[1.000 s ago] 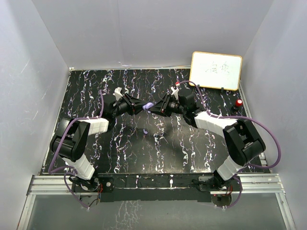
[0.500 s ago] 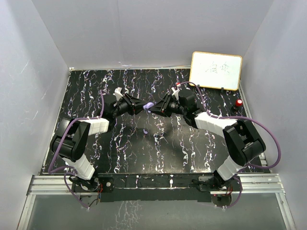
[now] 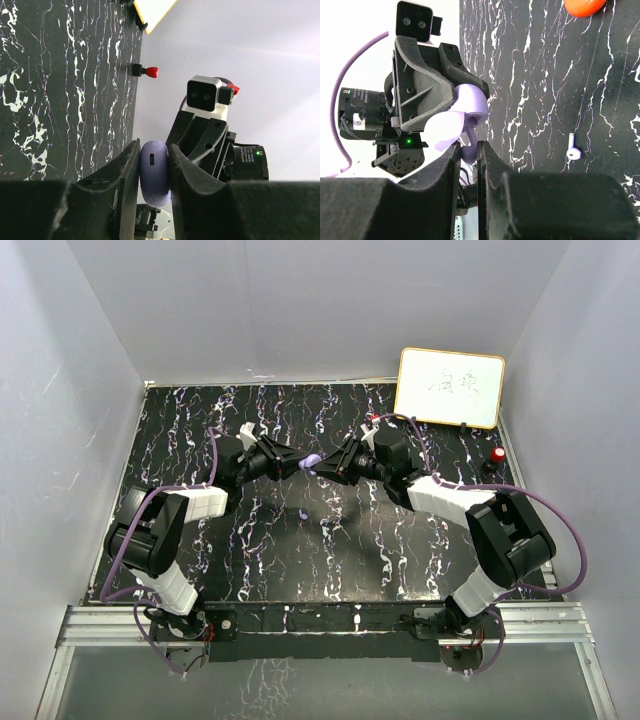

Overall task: Insert the wireless bluetooth earbuds into the charging case
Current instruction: Place the earbud in the charging case.

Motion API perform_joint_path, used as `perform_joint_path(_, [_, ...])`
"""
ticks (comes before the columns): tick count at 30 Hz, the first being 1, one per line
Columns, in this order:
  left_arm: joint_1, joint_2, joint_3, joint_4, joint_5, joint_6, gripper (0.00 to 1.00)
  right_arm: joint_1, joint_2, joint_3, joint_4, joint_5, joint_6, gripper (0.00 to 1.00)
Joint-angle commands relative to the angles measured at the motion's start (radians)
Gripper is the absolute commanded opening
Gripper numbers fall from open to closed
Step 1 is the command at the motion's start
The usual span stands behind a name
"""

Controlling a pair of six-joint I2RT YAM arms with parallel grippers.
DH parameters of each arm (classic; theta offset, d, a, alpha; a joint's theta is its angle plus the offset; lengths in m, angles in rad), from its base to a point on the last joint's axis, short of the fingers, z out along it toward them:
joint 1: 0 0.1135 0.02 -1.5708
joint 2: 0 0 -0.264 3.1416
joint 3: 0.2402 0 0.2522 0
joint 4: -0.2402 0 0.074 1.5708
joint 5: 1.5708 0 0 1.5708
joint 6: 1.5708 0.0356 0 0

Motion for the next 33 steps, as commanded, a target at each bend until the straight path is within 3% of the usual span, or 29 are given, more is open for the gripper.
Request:
perform_joint_path(1, [-0.019, -0.056, 0.008, -0.029, 0.036, 0.031, 0.0, -0.013, -0.041, -0.006, 0.122, 0.038, 0.034, 0.12])
perform_joint_path(33, [-0.04, -0.05, 0.027, -0.087, 0.012, 0.075, 0.0, -0.013, -0.022, -0.023, 0.194, 0.038, 0.107, 0.11])
